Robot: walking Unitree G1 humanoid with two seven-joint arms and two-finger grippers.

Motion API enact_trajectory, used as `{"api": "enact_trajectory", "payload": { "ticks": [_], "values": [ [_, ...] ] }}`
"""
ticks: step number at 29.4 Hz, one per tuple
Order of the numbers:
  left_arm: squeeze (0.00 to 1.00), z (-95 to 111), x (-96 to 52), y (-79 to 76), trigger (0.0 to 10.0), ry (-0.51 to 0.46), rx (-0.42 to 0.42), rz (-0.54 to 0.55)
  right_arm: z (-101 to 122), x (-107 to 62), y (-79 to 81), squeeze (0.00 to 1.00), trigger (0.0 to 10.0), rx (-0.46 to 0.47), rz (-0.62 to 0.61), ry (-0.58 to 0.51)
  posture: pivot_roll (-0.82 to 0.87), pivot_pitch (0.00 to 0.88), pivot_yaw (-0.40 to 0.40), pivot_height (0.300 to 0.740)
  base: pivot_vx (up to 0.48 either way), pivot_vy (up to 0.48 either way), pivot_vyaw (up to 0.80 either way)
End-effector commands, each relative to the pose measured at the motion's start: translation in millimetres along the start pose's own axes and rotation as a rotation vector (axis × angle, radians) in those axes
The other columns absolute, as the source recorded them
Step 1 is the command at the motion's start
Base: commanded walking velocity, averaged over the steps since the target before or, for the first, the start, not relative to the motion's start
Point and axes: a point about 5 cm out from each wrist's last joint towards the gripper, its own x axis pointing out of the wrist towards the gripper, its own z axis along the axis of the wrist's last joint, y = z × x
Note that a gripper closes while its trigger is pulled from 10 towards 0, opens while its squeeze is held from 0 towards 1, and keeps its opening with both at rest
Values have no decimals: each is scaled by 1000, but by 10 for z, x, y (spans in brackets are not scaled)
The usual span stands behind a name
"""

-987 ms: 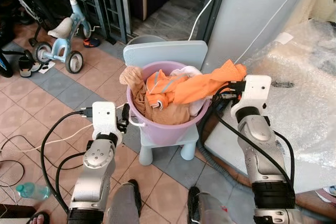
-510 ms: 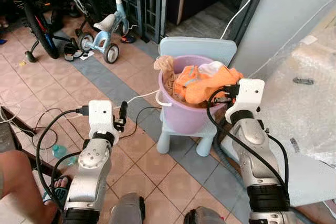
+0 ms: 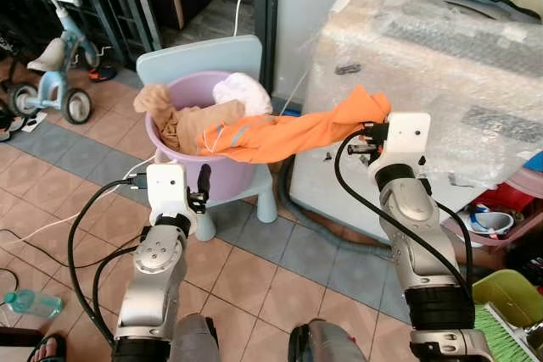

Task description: Clothes washing

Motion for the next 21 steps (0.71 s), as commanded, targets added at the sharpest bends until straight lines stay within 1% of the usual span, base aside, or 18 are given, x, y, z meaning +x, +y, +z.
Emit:
{"api": "enact_trajectory", "payload": {
  "ticks": [1, 4, 5, 6, 10, 14, 17, 19, 20, 21],
  "values": [
    [0, -5, -8, 81, 10000, 4, 8, 19, 71, 8, -4, 0, 10000, 5, -14, -37, 31, 126, -5, 740, 0, -412, -800],
    [0, -11, -12, 83, 10000, 7, 8, 18, 87, 18, -20, 0, 10000, -8, -21, -48, 34, 124, -6, 740, 0, -334, -800],
    [0, -11, -11, 83, 10000, 7, 9, 20, 96, 24, -27, 0, 10000, -12, -23, -54, 35, 124, -6, 740, 0, 0, -800],
    [0, 0, -8, 79, 10000, 1, -10, 25, 116, 44, -48, 0, 10000, -17, -28, -63, 34, 124, -7, 740, 0, 0, -800],
    [0, 16, -5, 69, 10000, -12, -15, 24, 135, 83, -75, 0, 10000, -17, -31, -68, 35, 121, -8, 740, 0, 0, -738],
    [0, 15, -1, 85, 10000, -10, -12, 32, 176, 108, -63, 0, 10000, 0, -12, -92, 36, 116, -9, 740, 0, 0, 0],
    [0, 37, 2, 138, 10000, -24, -13, 69, 191, 114, -29, 0, 10000, -7, 14, -99, 36, 114, -9, 740, 0, 0, 0],
    [0, 40, 2, 160, 10000, -27, -16, 84, 182, 109, -18, 0, 10000, -12, 23, -97, 36, 113, -9, 740, 0, 0, 0],
    [0, 37, -1, 180, 10000, -25, -17, 97, 165, 96, -9, 0, 10000, -10, 32, -93, 36, 111, -8, 740, 0, 255, 0],
    [0, 17, -15, 221, 10000, -12, -35, 120, 117, 59, 2, 0, 10000, -2, 44, -81, 35, 109, -6, 740, 0, 476, 0]
  ]
}}
